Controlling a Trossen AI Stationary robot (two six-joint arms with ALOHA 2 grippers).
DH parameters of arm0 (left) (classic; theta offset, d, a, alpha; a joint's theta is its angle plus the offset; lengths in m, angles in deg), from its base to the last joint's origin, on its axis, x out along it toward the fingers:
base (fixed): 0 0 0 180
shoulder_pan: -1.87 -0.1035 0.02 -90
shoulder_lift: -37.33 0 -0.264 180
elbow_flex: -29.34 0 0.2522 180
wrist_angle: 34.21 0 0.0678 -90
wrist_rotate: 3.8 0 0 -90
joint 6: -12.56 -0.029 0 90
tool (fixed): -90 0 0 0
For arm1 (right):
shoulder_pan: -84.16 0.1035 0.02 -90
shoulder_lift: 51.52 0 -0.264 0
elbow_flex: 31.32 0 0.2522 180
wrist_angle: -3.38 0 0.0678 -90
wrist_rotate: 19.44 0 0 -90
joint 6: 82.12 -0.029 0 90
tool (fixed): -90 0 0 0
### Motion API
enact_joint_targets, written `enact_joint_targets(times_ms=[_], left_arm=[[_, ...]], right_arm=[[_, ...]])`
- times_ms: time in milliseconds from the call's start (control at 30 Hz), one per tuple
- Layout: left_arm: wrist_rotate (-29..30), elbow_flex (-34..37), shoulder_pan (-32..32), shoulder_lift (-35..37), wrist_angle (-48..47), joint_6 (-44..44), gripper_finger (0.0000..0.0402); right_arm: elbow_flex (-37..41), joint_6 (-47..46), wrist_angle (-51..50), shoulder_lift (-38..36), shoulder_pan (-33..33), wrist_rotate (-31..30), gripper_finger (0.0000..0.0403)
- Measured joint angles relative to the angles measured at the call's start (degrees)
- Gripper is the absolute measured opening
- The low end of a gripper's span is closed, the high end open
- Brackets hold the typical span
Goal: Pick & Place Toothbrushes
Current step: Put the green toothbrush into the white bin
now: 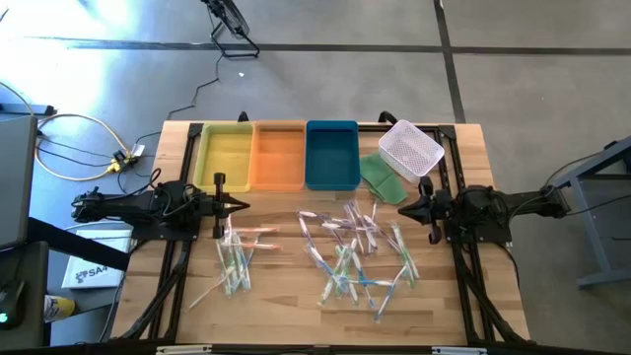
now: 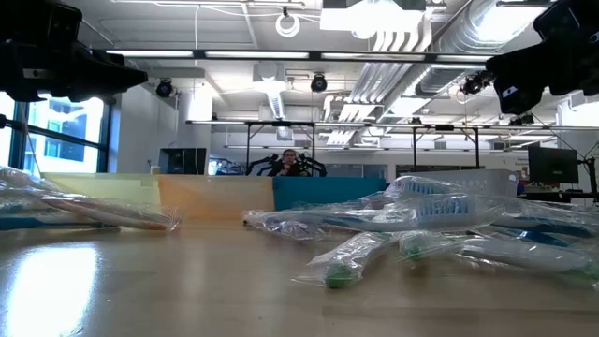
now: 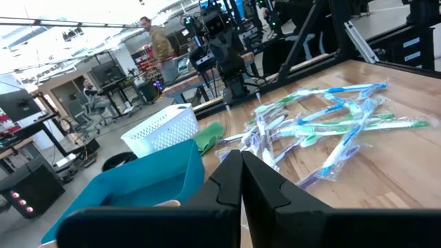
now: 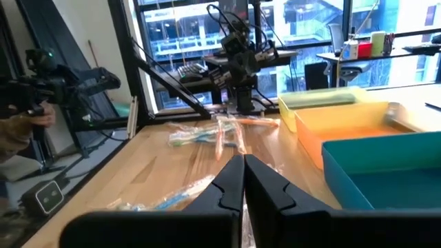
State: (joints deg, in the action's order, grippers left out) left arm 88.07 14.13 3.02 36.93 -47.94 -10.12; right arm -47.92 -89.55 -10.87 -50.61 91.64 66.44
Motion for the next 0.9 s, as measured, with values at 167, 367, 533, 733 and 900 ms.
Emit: enact_joint_targets(times_ms=[167,367,533,733,900], left_arm=[[0.0,0.0,0.0,0.0,0.0,0.0,0.0],[1.1,-0.1,0.0,0.0,0.3,-2.5,0.0],[1.8,-1.0,0.0,0.0,-0.2,-2.6,0.0],[1.9,-1.6,0.0,0.0,-0.3,-3.0,0.0],[1.9,-1.7,0.0,0.0,-0.2,-3.0,0.0]], right_arm=[[0.0,0.2,2.8,0.0,0.0,-1.9,0.0005],[0.0,1.0,4.9,0.0,0.0,-3.4,0.0005],[0.0,-0.3,6.7,0.0,0.0,-5.0,0.0003],[0.0,-0.3,11.9,2.3,0.0,-4.9,0.0004],[0.0,-0.3,15.0,6.7,0.0,-4.9,0.0004]])
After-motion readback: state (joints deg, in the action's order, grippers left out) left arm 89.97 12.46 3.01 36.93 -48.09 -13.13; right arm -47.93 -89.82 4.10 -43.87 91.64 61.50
